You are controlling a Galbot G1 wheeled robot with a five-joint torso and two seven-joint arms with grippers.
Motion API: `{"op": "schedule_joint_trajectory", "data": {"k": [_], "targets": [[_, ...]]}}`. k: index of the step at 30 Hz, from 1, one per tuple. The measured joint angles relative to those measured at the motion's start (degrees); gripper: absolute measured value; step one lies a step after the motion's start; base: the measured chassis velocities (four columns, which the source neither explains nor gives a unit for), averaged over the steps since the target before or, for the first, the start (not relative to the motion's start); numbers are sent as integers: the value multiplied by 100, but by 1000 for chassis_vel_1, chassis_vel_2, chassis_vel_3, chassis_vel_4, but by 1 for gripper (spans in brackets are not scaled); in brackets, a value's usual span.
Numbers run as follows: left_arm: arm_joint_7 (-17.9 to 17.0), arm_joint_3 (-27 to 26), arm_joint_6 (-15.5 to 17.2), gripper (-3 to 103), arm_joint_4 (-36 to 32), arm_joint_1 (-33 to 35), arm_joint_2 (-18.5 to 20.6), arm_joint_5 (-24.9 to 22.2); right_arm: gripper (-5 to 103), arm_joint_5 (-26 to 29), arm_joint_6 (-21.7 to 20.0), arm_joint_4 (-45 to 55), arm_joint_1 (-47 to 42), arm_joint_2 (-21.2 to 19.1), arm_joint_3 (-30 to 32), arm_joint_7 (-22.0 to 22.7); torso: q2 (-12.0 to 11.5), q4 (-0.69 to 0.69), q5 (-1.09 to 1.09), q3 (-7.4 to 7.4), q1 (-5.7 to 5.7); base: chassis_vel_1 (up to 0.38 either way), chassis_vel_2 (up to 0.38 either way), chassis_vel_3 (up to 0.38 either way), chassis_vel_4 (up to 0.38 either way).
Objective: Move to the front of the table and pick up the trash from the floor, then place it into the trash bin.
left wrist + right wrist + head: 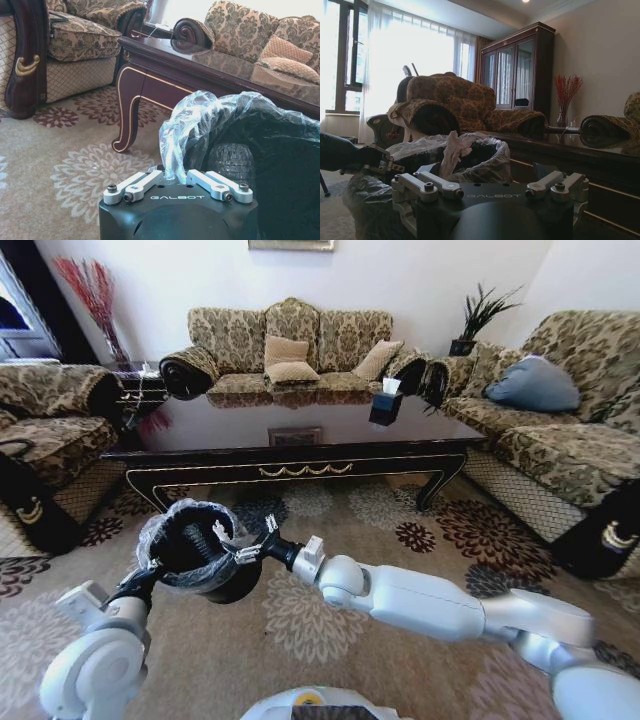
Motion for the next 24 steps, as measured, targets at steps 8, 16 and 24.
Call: {"op": "schedule_joint_trajectory", "data": {"k": [8,16,24], "targets": [[-2,8,0,3,35,-12,1,12,100,-106,14,55,-104,-101,-53,-6,0,0,-1,0,0,0,0,0,0],[5,-7,-19,3,183,-34,1,25,100,-27,29,63,-189,-79,140,171,0,0,0,0,0,0,0,0,0],[-94,-98,-98,3,674,-59,14,152,100,240,13,-361,-529,129,1257,749,0,2,-2,0,0,0,0,0,0]]}}
